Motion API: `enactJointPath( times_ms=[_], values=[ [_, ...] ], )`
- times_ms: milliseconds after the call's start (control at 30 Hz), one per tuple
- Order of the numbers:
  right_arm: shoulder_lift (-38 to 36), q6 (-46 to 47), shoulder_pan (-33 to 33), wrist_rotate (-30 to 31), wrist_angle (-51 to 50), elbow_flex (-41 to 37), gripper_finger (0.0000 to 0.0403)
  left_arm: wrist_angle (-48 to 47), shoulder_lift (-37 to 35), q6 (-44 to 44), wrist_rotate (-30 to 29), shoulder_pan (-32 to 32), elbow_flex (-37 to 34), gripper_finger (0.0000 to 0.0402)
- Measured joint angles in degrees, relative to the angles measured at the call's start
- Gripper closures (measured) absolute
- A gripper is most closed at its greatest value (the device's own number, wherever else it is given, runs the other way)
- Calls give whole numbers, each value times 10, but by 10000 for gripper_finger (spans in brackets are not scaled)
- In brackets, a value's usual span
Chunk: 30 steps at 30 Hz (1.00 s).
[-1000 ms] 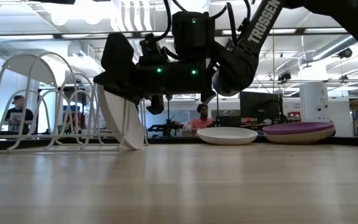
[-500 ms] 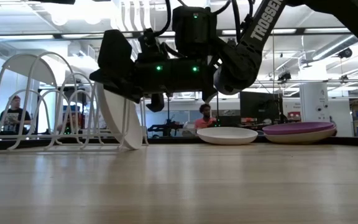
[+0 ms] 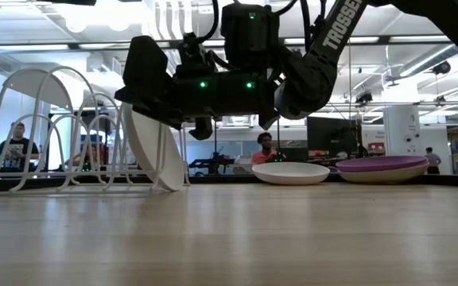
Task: Sort dishes
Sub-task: Put the white plate into the white dish rack
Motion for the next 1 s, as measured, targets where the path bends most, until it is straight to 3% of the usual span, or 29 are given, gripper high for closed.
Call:
enactJointPath(
  times_ms=[200, 433, 567, 700, 900, 1000],
  values=[
    [0, 14, -3, 25, -17, 2, 224, 1, 0, 0, 0, 0, 0, 401],
    [0, 16, -8, 29, -163, 64, 224, 1, 0, 0, 0, 0, 0, 401],
    [0, -21, -8, 29, -192, 88, 232, 1, 0, 0, 0, 0, 0, 401],
    [0, -25, -9, 32, -200, 95, 275, 2, 0, 0, 0, 0, 0, 401],
    [0, -22, -14, 39, -212, 93, 387, 2, 0, 0, 0, 0, 0, 401],
    [0, -17, -17, 33, -216, 93, 392, 2, 0, 0, 0, 0, 0, 401]
  ],
)
